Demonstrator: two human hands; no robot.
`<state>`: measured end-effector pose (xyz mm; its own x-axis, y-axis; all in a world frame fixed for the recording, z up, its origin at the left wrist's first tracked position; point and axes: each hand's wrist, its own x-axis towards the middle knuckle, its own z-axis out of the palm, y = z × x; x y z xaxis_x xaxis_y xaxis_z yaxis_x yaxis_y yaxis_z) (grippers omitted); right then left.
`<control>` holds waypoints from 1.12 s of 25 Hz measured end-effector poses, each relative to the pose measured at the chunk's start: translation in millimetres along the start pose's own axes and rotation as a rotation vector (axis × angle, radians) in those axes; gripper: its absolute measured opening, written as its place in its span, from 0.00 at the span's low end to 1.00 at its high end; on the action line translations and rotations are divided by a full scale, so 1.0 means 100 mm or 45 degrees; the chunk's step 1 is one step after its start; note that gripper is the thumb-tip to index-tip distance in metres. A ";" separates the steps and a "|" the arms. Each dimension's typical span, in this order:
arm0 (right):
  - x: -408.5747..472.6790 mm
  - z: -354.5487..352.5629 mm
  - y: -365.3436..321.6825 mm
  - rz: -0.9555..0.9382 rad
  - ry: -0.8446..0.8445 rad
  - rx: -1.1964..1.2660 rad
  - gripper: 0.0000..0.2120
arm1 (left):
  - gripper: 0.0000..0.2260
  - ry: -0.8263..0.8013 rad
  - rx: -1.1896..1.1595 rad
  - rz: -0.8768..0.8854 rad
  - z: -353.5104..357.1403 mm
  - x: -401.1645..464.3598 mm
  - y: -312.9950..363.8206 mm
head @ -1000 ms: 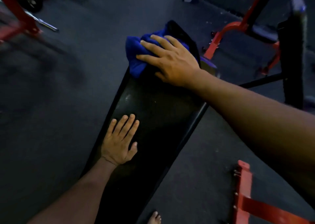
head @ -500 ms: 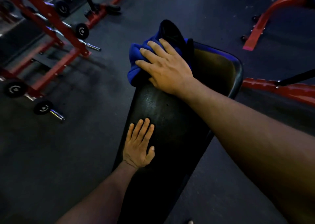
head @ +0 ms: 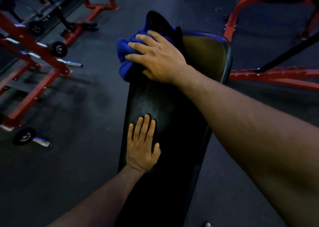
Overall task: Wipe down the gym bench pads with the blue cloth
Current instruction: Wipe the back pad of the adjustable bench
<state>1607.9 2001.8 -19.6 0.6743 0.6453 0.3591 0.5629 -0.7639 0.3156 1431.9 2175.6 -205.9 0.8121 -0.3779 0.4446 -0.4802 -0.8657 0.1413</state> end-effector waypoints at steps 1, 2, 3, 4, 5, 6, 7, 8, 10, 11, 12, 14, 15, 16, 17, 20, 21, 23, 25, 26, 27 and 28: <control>0.01 0.02 -0.01 0.018 0.003 -0.034 0.27 | 0.32 0.011 -0.020 0.019 0.01 -0.02 -0.03; 0.01 0.04 -0.02 0.023 0.000 -0.066 0.27 | 0.33 0.014 -0.028 0.040 0.03 -0.03 -0.06; -0.01 0.02 -0.02 0.035 -0.009 -0.102 0.28 | 0.34 0.012 -0.033 0.060 0.06 -0.03 -0.09; 0.00 -0.02 -0.04 0.051 -0.028 -0.121 0.28 | 0.35 0.015 -0.035 0.076 0.07 -0.04 -0.11; 0.01 -0.04 -0.10 0.068 -0.064 -0.134 0.29 | 0.35 0.012 -0.039 0.083 0.06 -0.08 -0.12; 0.00 -0.07 -0.17 0.093 -0.102 -0.145 0.29 | 0.34 0.018 -0.048 0.095 0.06 -0.11 -0.12; -0.02 -0.10 -0.23 0.130 -0.123 -0.133 0.28 | 0.33 0.024 -0.058 0.100 0.07 -0.11 -0.13; -0.07 -0.14 -0.27 0.178 -0.113 -0.104 0.28 | 0.32 0.030 -0.069 0.097 0.09 -0.09 -0.14; -0.32 -0.25 -0.41 0.328 0.007 -0.066 0.27 | 0.32 0.049 -0.082 0.110 0.12 -0.12 -0.21; -0.48 -0.32 -0.48 0.407 0.123 -0.067 0.28 | 0.33 0.058 -0.080 0.122 0.12 -0.16 -0.23; -0.65 -0.39 -0.55 0.491 0.240 -0.056 0.29 | 0.33 0.066 -0.074 0.144 0.12 -0.18 -0.25; -1.03 -0.51 -0.72 0.700 0.407 0.035 0.32 | 0.34 0.000 -0.091 0.208 0.02 -0.18 -0.28; -1.21 -0.55 -0.77 0.795 0.465 0.089 0.33 | 0.34 -0.031 -0.103 0.245 -0.03 -0.16 -0.33; -1.39 -0.54 -0.84 0.871 0.491 0.134 0.34 | 0.33 -0.053 -0.103 0.285 -0.05 -0.16 -0.41; -1.55 -0.54 -0.92 0.921 0.479 0.146 0.36 | 0.33 -0.060 -0.092 0.341 -0.09 -0.17 -0.50; -1.70 -0.39 -1.00 0.958 0.271 0.082 0.39 | 0.32 -0.032 -0.045 0.466 -0.10 -0.20 -0.67; -1.64 -0.29 -0.99 0.965 0.153 0.030 0.38 | 0.32 -0.014 -0.034 0.463 -0.08 -0.21 -0.70; -1.47 -0.11 -0.94 1.061 -0.070 -0.080 0.35 | 0.32 0.032 -0.050 0.462 -0.01 -0.21 -0.71; -1.39 -0.02 -0.87 1.123 -0.107 -0.154 0.35 | 0.31 0.088 -0.086 0.486 0.03 -0.21 -0.71; -1.37 0.00 -0.85 1.135 -0.081 -0.176 0.34 | 0.30 0.118 -0.098 0.487 0.05 -0.19 -0.73; -1.38 -0.01 -0.91 1.143 -0.052 -0.184 0.34 | 0.30 0.134 -0.115 0.487 0.06 -0.19 -0.74; -1.42 0.00 -1.00 1.156 -0.021 -0.178 0.35 | 0.30 0.144 -0.124 0.490 0.06 -0.20 -0.73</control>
<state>1455.6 1986.4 -102.4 0.8364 -0.2029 0.5091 -0.2485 -0.9684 0.0222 1452.8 2244.2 -230.1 0.5280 -0.6249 0.5750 -0.7754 -0.6309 0.0264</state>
